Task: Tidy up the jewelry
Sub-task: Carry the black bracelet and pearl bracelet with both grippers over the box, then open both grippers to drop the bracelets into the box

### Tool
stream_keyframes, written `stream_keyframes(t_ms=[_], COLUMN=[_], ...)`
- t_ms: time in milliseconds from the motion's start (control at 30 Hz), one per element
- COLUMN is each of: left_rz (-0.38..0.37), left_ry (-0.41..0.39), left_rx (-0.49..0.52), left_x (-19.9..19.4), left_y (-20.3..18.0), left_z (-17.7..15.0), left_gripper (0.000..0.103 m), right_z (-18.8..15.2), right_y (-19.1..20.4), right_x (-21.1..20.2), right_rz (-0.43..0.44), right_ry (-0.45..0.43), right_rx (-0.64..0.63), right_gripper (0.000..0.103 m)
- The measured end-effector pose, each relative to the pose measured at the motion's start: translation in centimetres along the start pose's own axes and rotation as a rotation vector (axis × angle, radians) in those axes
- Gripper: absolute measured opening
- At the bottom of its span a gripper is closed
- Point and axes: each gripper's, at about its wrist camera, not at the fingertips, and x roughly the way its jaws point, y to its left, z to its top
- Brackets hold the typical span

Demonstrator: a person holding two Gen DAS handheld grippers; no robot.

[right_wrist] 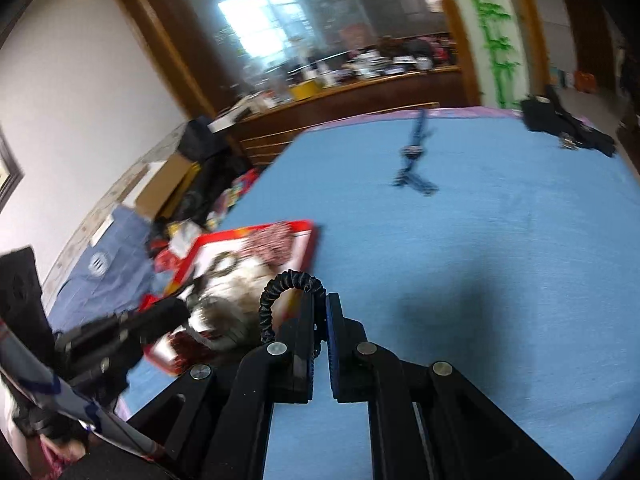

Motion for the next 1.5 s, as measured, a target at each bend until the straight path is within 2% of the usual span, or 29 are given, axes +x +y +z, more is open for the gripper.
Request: stream_keyframes(t_ms=[100,267,533,733,1000,1100,1167,1233,1267,1333,1367,1400,1433,1500], left_rz=[0.056,0.116,0.153,0.157,0.185,0.216,0.232,0.257,0.271,0.316,0.337,0.376,0.41,0.461], left_ry=[-0.015,-0.015,0.01,0.043,0.09,0.087,0.071,0.047,0.034,-0.016,-0.037,-0.075,-0.111,-0.152], left_rx=[-0.032,-0.082,-0.152,-0.205,-0.225,-0.224,-0.223,-0.217,-0.221,-0.236,-0.244,-0.246,-0.237,-0.216], left_x=[-2.5,-4.5,-4.4,-2.6,0.5,0.6,0.1,-0.7,-1.1,-2.7,-3.3,-4.2,-5.1,-6.4], left_y=[3.5,8.1,12.9,15.5,16.6,16.4,16.0,15.2,14.9,13.7,13.2,12.4,11.5,9.8], left_z=[-0.8,-2.3,-5.2,-7.3,-9.1,-9.2,-9.0,-8.9,-8.8,-8.7,-8.8,-8.9,-9.1,-9.7], left_gripper=[0.005,0.005,0.005,0.005,0.005,0.005,0.005,0.006,0.01,0.033,0.058,0.071,0.072,0.073], right_z=[-0.4,-1.1,-2.0,-2.5,-3.7,-3.5,-3.2,-2.8,-2.7,-2.9,-3.1,-3.7,-4.3,-5.9], right_y=[2.8,8.1,14.6,16.9,16.3,15.8,15.8,16.1,16.2,16.5,16.6,16.4,16.2,15.7], right_x=[1.1,3.4,8.8,14.2,18.7,18.3,17.2,15.3,14.4,11.6,10.3,8.4,6.9,4.3], right_rz=[0.029,0.089,0.093,0.058,-0.039,-0.042,-0.033,-0.032,-0.035,-0.056,-0.078,-0.107,-0.134,-0.207], right_ry=[0.024,0.07,0.138,0.222,0.291,0.287,0.266,0.22,0.198,0.127,0.095,0.049,0.015,-0.046], right_rx=[-0.045,-0.119,-0.22,-0.25,-0.257,-0.247,-0.245,-0.257,-0.259,-0.283,-0.291,-0.29,-0.288,-0.273], right_gripper=[0.006,0.007,0.007,0.007,0.009,0.015,0.023,0.036,0.036,0.036,0.036,0.041,0.057,0.074])
